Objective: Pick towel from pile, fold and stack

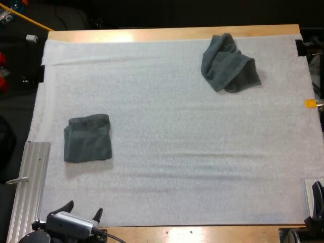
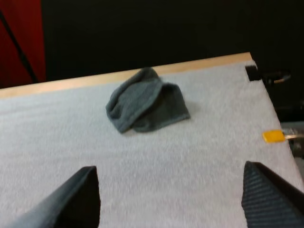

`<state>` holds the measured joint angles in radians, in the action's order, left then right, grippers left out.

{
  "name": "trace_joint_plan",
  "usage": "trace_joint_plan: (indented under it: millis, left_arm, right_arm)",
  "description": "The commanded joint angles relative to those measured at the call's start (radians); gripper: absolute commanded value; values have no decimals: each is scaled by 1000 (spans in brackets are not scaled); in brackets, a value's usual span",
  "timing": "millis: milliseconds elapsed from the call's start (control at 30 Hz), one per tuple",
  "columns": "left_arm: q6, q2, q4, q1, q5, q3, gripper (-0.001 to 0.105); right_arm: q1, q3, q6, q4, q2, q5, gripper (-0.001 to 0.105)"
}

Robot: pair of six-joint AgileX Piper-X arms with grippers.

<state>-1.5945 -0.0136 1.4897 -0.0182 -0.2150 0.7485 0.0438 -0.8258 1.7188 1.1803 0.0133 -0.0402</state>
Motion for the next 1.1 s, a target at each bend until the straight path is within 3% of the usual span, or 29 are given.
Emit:
trace_joint_plan:
  millis: [0, 367, 633, 1067]
  left_arm:
    - [5, -139, -32, 4, -6, 4, 65]
    - [6, -139, -339, 4, -6, 4, 65]
    - [6, -139, -442, 4, -6, -18, 65]
    - [-1, -138, -509, 4, -6, -218, 65]
  right_arm:
    - [-4, 11, 14, -47, 42, -1, 62]
    - [-4, 103, 14, -217, 40, -1, 62]
    - [-4, 152, 14, -220, 39, -1, 62]
    - [-4, 249, 14, -220, 39, -1, 62]
